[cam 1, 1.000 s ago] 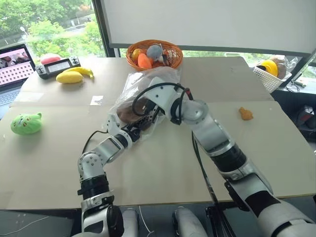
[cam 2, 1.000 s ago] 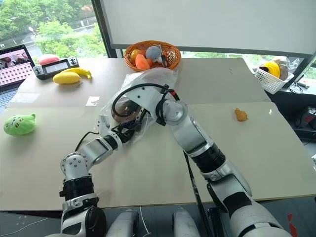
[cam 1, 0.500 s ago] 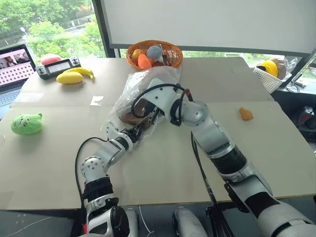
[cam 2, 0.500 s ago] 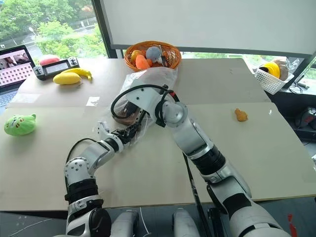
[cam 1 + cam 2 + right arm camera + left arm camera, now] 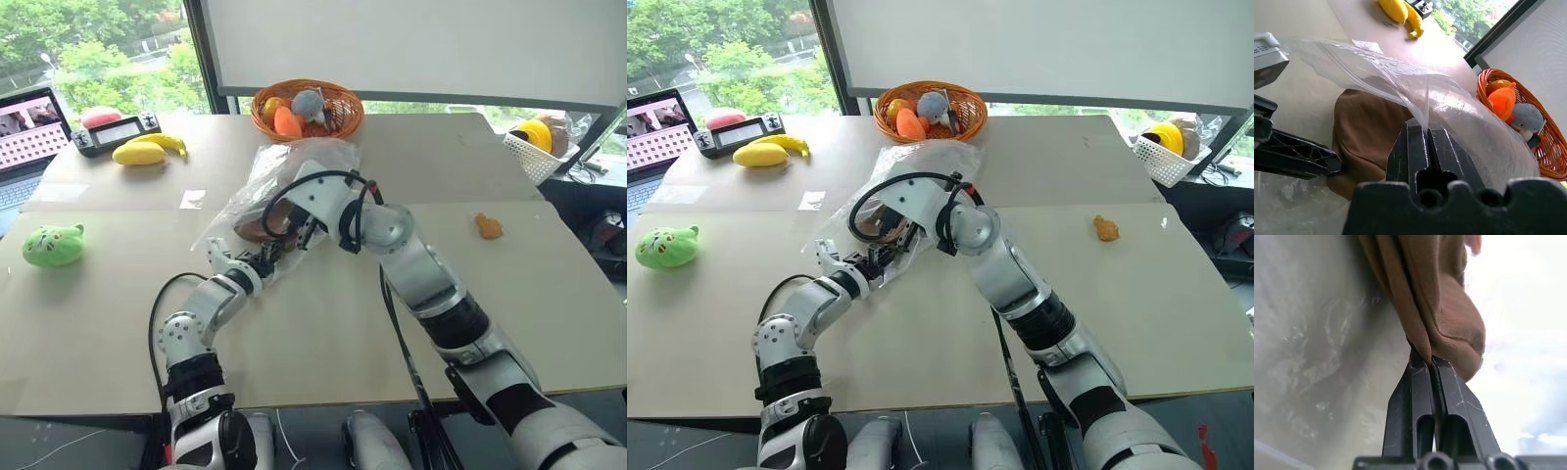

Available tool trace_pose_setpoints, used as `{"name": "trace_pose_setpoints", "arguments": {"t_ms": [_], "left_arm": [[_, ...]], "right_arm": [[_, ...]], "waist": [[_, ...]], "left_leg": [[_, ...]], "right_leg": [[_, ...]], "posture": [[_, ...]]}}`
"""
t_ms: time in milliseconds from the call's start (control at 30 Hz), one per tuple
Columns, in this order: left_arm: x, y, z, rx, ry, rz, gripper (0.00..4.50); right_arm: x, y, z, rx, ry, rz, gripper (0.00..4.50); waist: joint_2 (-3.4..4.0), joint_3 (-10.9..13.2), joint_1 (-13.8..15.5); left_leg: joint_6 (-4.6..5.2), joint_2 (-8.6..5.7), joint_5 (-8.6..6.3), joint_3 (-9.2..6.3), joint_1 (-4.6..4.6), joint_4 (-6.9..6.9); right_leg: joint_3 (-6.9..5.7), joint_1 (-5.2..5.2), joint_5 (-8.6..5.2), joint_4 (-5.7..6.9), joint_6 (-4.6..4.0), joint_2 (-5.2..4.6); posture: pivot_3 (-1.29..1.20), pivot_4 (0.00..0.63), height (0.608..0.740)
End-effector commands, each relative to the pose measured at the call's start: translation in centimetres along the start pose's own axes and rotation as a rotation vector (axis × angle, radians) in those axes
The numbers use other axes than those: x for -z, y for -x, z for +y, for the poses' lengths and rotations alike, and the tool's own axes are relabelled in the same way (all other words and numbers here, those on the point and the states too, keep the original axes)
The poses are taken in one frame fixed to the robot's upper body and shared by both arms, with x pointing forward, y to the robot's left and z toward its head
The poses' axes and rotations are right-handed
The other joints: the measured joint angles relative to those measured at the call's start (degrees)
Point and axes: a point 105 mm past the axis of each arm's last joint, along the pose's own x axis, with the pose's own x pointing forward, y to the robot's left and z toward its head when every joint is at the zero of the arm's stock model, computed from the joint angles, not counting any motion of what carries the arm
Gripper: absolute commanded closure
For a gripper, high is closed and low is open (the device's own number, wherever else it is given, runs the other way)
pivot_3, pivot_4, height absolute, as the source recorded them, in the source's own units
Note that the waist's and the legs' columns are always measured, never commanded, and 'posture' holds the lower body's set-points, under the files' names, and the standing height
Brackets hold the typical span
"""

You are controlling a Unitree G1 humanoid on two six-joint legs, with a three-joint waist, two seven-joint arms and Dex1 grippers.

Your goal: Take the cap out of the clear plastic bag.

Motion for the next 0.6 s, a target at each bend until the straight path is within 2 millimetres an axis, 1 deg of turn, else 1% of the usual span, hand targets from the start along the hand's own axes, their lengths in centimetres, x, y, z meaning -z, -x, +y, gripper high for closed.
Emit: {"name": "trace_pose_setpoints", "arguments": {"t_ms": [33,133,300,467,533,600], "left_arm": [[-1.1,2.7,-1.7,0.132,0.008,0.028,4.4],[-1.7,4.7,-2.3,0.174,0.016,0.049,4.4],[-1.8,7.6,-3.6,0.285,-0.044,0.075,4.4],[0.7,9.9,-2.9,0.272,-0.157,0.228,4.4],[1.8,11.3,-2.9,0.27,-0.224,0.328,4.4],[2.1,12.3,-3.2,0.278,-0.261,0.386,4.4]], "right_arm": [[-0.6,0.6,-0.9,0.045,0.011,-0.021,4.5],[-0.2,0.6,-0.9,0.046,0.007,-0.01,4.5],[0.0,0.6,-0.6,0.047,-0.001,-0.006,4.5],[0.2,0.6,-0.5,0.051,-0.01,-0.003,4.5],[0.3,0.6,-0.6,0.053,-0.011,-0.001,4.5],[0.4,0.6,-0.6,0.054,-0.011,-0.001,4.5]], "waist": [[0.0,0.0,-0.16],[0.0,0.0,-0.31],[-0.01,0.01,0.0],[-0.01,0.01,-0.02],[-0.01,0.02,-0.09],[-0.01,0.03,-0.14]], "left_leg": [[-0.01,0.01,0.0,0.0,-0.01,-0.02],[-0.01,0.03,-0.01,0.0,0.02,-0.08],[-0.02,0.01,-0.01,0.0,0.01,-0.09],[-0.03,0.02,-0.02,0.0,0.01,-0.16],[-0.06,0.03,0.0,0.01,0.05,-0.34],[-0.1,0.05,0.02,0.0,0.05,-0.47]], "right_leg": [[0.0,-0.02,0.0,0.01,0.0,0.01],[0.0,-0.04,0.0,0.01,-0.01,0.02],[0.0,-0.03,0.0,-0.04,-0.01,0.0],[-0.01,-0.03,0.0,-0.12,-0.01,0.0],[0.0,-0.06,0.0,-0.2,-0.03,0.0],[0.0,-0.11,-0.01,-0.23,-0.05,0.02]], "posture": [[0.0,0.15,0.735],[0.0,0.15,0.735],[0.0,0.15,0.735],[0.0,0.15,0.735],[0.0,0.15,0.735],[0.0,0.15,0.735]]}}
